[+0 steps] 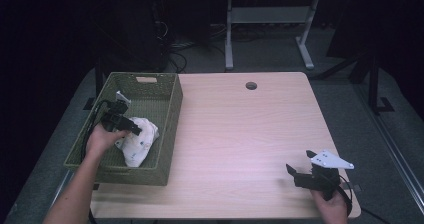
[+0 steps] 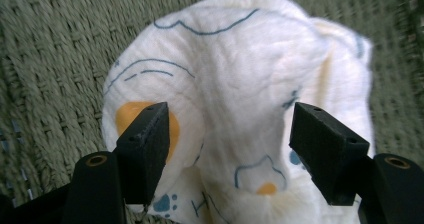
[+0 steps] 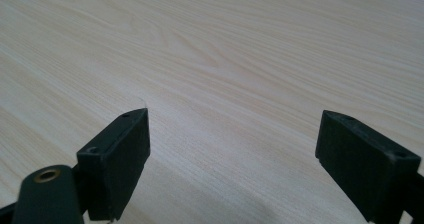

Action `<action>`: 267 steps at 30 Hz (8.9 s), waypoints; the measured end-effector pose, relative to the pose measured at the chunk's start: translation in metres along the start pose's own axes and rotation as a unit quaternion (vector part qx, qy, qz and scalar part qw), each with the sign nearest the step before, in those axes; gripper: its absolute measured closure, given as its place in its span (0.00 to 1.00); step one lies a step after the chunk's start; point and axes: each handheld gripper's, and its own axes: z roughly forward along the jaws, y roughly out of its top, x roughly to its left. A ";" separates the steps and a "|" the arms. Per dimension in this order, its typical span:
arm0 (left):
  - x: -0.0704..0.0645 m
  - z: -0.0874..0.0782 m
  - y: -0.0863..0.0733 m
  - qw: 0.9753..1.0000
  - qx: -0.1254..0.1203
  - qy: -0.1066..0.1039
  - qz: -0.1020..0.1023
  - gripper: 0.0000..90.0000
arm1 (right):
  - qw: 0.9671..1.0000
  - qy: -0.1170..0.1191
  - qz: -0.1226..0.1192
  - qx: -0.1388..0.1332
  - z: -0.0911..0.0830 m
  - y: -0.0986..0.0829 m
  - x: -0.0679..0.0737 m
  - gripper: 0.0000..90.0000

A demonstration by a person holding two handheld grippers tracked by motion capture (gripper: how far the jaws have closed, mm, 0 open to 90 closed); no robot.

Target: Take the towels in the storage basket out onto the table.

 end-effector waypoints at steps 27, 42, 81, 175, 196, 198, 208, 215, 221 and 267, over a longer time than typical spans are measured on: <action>-0.014 0.023 0.006 0.997 0.052 0.040 0.031 0.43 | 1.000 0.001 -0.003 0.004 0.002 0.000 0.001 0.15; -0.013 0.019 0.004 0.997 0.049 0.040 0.038 0.64 | 1.000 0.002 -0.003 0.006 0.002 -0.001 0.001 0.15; -0.013 -0.035 -0.003 0.997 -0.034 -0.061 0.043 0.81 | 1.000 -0.014 0.006 -0.002 0.000 -0.001 0.001 0.15; -0.112 -0.159 0.018 0.961 -0.147 -0.186 0.143 0.80 | 0.999 -0.016 0.016 -0.023 -0.006 0.001 -0.004 0.14; -0.161 -0.128 0.038 0.952 -0.131 -0.212 0.175 0.80 | 0.999 -0.013 0.017 -0.024 -0.006 -0.001 -0.006 0.14; -0.166 -0.125 0.039 0.952 -0.129 -0.212 0.179 0.80 | 1.000 -0.013 0.016 -0.023 -0.006 -0.001 -0.006 0.14; -0.187 -0.110 0.044 0.946 -0.122 -0.229 0.194 0.80 | 0.999 -0.013 0.015 -0.025 -0.006 0.000 -0.006 0.14; -0.203 -0.095 0.049 0.945 -0.116 -0.234 0.199 0.80 | 0.999 -0.015 0.014 -0.025 -0.007 0.000 -0.005 0.14; -0.216 -0.082 0.054 0.942 -0.108 -0.243 0.203 0.80 | 1.000 -0.015 0.016 -0.023 -0.007 0.000 -0.005 0.14; -0.278 0.023 0.093 0.959 -0.078 -0.219 0.161 0.78 | 1.000 -0.009 0.019 -0.022 -0.006 -0.001 -0.006 0.14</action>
